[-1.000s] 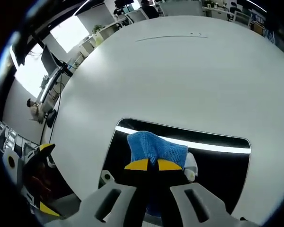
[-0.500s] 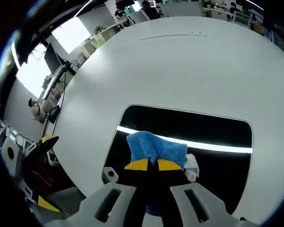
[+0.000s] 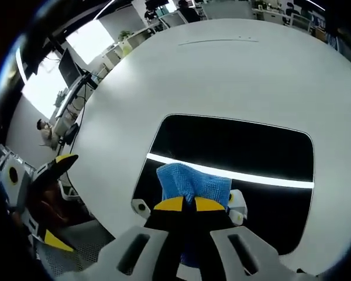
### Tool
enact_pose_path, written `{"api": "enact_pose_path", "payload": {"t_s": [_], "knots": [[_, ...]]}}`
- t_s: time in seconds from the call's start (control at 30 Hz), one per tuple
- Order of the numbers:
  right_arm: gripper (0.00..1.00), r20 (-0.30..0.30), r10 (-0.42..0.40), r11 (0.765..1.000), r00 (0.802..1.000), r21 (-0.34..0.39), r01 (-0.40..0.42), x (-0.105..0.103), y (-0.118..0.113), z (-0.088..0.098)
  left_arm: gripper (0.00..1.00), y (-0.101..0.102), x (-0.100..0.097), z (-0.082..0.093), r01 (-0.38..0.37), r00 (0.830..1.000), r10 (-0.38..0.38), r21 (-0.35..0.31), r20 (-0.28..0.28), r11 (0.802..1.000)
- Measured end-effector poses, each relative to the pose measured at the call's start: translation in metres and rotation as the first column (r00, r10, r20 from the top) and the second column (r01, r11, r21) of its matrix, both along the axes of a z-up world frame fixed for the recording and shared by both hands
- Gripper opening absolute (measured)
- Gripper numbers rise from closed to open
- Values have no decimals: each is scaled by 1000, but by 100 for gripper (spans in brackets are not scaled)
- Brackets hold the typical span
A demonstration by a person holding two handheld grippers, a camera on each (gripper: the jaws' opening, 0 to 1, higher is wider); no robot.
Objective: Wipe the mirror surface with the cleaning cloth until all visible marks leave the cleaned area.
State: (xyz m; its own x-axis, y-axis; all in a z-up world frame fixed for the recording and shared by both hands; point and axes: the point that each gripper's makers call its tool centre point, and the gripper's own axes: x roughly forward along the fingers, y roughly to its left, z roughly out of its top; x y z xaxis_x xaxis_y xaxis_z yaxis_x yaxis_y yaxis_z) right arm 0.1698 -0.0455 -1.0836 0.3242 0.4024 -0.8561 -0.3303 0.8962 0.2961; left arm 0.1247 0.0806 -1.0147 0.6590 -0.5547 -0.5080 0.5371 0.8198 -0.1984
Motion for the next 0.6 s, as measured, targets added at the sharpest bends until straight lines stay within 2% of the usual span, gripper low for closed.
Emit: {"api": "enact_pose_path", "payload": {"t_s": [0.33, 0.6], "knots": [[0, -6, 20, 1000, 1000, 3, -20, -12, 1, 0, 99, -6, -7, -3, -12, 1000, 12, -10, 1, 1000], [0, -19, 27, 1000, 999, 9, -27, -21, 0, 0, 99, -10, -4, 0, -5, 1000, 5, -8, 7, 1000]]}}
